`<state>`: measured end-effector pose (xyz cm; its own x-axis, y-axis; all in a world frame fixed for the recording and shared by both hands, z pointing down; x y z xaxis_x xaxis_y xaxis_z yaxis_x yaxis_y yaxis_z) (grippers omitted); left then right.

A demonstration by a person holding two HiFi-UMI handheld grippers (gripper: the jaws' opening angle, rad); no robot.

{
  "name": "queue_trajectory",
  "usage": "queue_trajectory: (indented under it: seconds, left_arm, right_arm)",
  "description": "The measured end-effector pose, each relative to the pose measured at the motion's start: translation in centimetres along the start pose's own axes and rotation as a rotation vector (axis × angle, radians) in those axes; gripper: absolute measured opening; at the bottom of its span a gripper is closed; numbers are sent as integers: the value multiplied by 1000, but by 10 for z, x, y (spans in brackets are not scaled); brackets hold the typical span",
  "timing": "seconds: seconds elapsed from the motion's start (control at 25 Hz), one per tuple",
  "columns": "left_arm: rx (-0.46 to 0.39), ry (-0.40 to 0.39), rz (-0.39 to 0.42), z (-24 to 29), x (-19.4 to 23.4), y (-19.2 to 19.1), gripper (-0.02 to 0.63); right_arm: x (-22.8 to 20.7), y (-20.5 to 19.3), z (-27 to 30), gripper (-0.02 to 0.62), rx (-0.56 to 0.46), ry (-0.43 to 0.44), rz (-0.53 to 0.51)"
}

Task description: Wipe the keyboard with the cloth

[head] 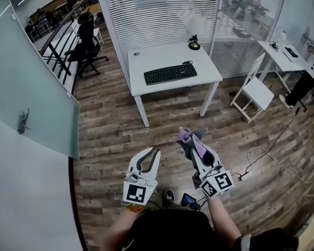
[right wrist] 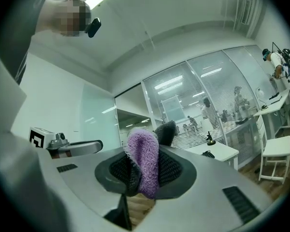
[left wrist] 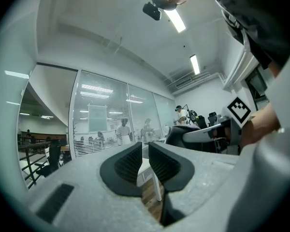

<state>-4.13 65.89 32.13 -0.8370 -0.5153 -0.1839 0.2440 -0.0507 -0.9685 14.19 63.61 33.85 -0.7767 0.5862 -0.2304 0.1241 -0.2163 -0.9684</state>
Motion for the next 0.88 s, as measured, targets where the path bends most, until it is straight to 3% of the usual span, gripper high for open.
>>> queue_trajectory:
  seconds: [0.32,0.48,0.88]
  left_arm:
    - [10,0,-33,63,28,-10,54]
    - [-20,4,-33,99,57,-15,54]
    - [-30,1,-118,207,137,-14,54]
  right_arm:
    - [-48,6,53,92,8,-15,31]
    - [-68,9,88,94,29,-24,21]
    - [-140,50,176,94,109,-59,-54]
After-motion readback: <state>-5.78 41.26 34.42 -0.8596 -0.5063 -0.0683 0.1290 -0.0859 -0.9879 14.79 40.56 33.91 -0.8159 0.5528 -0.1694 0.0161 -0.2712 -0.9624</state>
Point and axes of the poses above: the fingertips, and each gripper's own axes: z forward along the fingers, x to its left, y out of its top, the point moved 4 cm from there along -z, backward along the fingers, and after that the axes turned 11 degrees about x, right-handed, at the moved point
